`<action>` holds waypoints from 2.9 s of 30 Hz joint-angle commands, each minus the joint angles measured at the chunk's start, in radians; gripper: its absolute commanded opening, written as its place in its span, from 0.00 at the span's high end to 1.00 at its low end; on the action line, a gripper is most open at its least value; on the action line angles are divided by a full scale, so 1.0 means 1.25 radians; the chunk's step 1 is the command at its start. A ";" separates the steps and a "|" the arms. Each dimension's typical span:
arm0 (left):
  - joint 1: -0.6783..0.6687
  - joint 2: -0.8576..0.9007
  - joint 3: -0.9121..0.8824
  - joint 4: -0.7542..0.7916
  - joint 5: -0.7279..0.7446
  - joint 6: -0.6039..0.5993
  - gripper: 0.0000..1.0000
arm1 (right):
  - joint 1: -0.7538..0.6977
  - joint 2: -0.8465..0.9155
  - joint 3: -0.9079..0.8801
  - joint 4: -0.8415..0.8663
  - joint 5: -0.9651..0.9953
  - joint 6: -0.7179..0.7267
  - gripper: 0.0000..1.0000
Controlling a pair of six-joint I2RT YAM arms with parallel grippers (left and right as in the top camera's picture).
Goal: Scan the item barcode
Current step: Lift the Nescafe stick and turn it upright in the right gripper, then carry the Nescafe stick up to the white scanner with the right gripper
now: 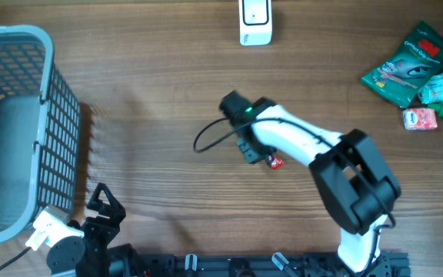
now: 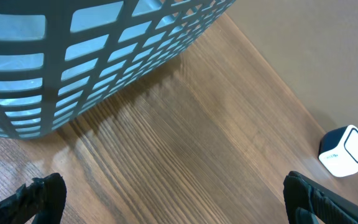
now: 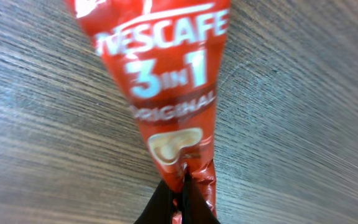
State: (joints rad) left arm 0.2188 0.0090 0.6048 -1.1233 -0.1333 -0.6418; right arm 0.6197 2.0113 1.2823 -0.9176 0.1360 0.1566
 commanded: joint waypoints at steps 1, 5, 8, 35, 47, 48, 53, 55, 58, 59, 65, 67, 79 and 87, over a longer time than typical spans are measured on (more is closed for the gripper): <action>0.002 -0.002 -0.002 0.001 -0.010 -0.005 0.00 | -0.089 0.102 -0.057 -0.017 -0.337 -0.118 0.95; 0.002 -0.002 -0.002 0.001 -0.010 -0.005 0.00 | -0.154 0.091 -0.028 -0.060 -0.674 -0.295 0.95; 0.002 -0.002 -0.002 0.001 -0.010 -0.005 0.00 | -0.192 0.086 -0.021 -0.104 -0.862 -0.418 0.95; 0.002 -0.002 -0.002 0.001 -0.010 -0.005 0.00 | -0.185 0.085 -0.021 -0.257 -1.407 -1.053 0.96; 0.002 -0.002 -0.002 0.001 -0.010 -0.005 0.00 | -0.144 0.084 -0.015 -0.230 -1.407 -1.178 0.96; 0.002 -0.002 -0.002 0.001 -0.010 -0.005 0.00 | -0.144 0.084 -0.010 -0.230 -1.407 -1.179 0.96; 0.002 -0.002 -0.002 0.001 -0.010 -0.005 0.00 | -0.144 0.084 0.017 -0.225 -1.407 -1.140 0.95; 0.002 -0.002 -0.002 0.001 -0.010 -0.005 0.00 | -0.144 0.084 0.018 -0.198 -1.407 -1.086 0.95; 0.002 -0.002 -0.002 0.001 -0.010 -0.005 0.00 | -0.144 0.084 0.018 -0.089 -1.318 -0.909 0.95; 0.002 -0.002 -0.002 0.001 -0.010 -0.005 0.00 | -0.144 0.084 0.018 -0.039 -1.260 -0.819 0.95; 0.002 -0.002 -0.002 0.001 -0.010 -0.005 0.00 | -0.145 0.083 0.018 0.179 -1.025 -0.468 0.95; 0.002 -0.002 -0.002 0.001 -0.010 -0.005 0.00 | -0.145 0.083 0.018 0.219 -1.012 -0.419 0.96; 0.002 -0.002 -0.002 0.001 -0.010 -0.005 0.00 | -0.145 0.049 0.146 0.088 -0.769 -0.327 0.95; 0.002 -0.002 -0.002 0.001 -0.010 -0.005 0.00 | -0.145 0.036 0.337 -0.023 -0.547 -0.140 0.96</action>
State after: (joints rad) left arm 0.2188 0.0090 0.6044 -1.1233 -0.1333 -0.6418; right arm 0.4370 2.0937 1.6287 -0.9367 -0.6827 -0.1383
